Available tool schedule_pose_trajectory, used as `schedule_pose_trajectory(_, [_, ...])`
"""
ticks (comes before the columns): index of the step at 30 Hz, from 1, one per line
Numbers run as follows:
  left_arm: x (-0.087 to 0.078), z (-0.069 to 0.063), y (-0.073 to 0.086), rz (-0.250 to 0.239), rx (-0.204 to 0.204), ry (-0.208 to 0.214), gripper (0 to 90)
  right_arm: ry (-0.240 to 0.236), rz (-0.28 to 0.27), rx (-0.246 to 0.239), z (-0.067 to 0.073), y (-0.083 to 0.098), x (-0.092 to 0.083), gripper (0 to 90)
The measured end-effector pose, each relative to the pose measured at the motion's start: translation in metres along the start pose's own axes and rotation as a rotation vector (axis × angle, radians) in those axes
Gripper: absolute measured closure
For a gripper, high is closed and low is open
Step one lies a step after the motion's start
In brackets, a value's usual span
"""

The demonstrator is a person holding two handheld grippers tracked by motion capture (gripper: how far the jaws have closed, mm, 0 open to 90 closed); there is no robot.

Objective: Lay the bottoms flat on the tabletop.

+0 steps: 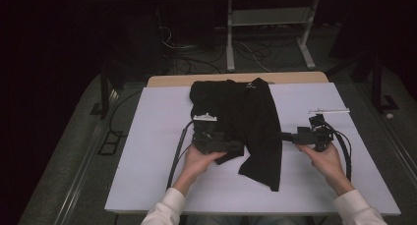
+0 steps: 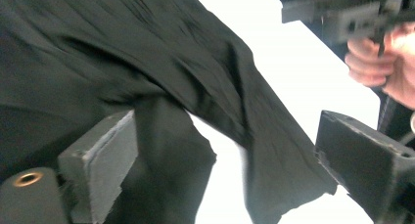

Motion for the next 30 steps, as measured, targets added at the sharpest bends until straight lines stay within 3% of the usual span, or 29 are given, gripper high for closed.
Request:
schedule_pose_trajectory(4, [0.019, -0.009, 0.016, 0.105, 0.010, 0.010, 16.9, -0.004, 0.005, 0.007, 0.001, 0.006, -0.001, 0.0])
schedule_pose_trajectory(10, [0.036, -0.022, 0.038, 0.244, 0.028, 0.055, 38.0, -0.010, 0.006, 0.008, 0.003, 0.008, -0.002, 0.0])
schedule_pose_trajectory(13, [0.038, -0.025, 0.042, 0.295, 0.029, 0.049, 60.3, -0.009, 0.009, 0.006, 0.003, 0.009, -0.004, 0.0])
schedule_pose_trajectory(14, [0.039, -0.026, 0.043, 0.312, 0.023, 0.063, 72.1, -0.009, 0.010, 0.007, 0.003, 0.010, -0.005, 0.0])
schedule_pose_trajectory(15, [0.040, -0.028, 0.042, 0.322, 0.015, 0.076, 77.8, -0.007, 0.012, 0.009, 0.002, 0.011, -0.006, 0.0])
schedule_pose_trajectory(16, [0.040, -0.029, 0.040, 0.317, 0.009, 0.085, 85.6, -0.006, 0.011, 0.012, 0.002, 0.011, -0.007, 0.0])
schedule_pose_trajectory(17, [0.040, -0.031, 0.037, 0.301, 0.007, 0.101, 87.8, -0.006, 0.011, 0.015, 0.002, 0.011, -0.009, 0.0])
schedule_pose_trajectory(20, [0.040, -0.042, 0.020, 0.259, 0.008, 0.141, 88.8, -0.008, 0.001, 0.017, 0.000, 0.013, -0.017, 0.1])
schedule_pose_trajectory(24, [0.049, -0.068, -0.010, 0.214, 0.009, 0.214, 88.9, -0.003, -0.006, 0.014, -0.004, 0.017, -0.030, 0.1])
schedule_pose_trajectory(27, [0.067, -0.087, -0.028, 0.224, 0.032, 0.237, 88.8, -0.013, -0.006, 0.018, -0.005, 0.022, -0.042, 0.1])
schedule_pose_trajectory(30, [0.093, -0.103, -0.035, 0.266, 0.057, 0.257, 88.6, -0.010, -0.006, 0.021, -0.010, 0.028, -0.054, 0.1])
Point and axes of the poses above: each handheld gripper's, and its own axes: x roughly forward along the jaws, y roughly out of its underside, z roughly to its left, the point moved 10 cm from there along x, roughly forward along the jaws, and after that the axes turned 3 degrees about y, right-handed, at the moved point
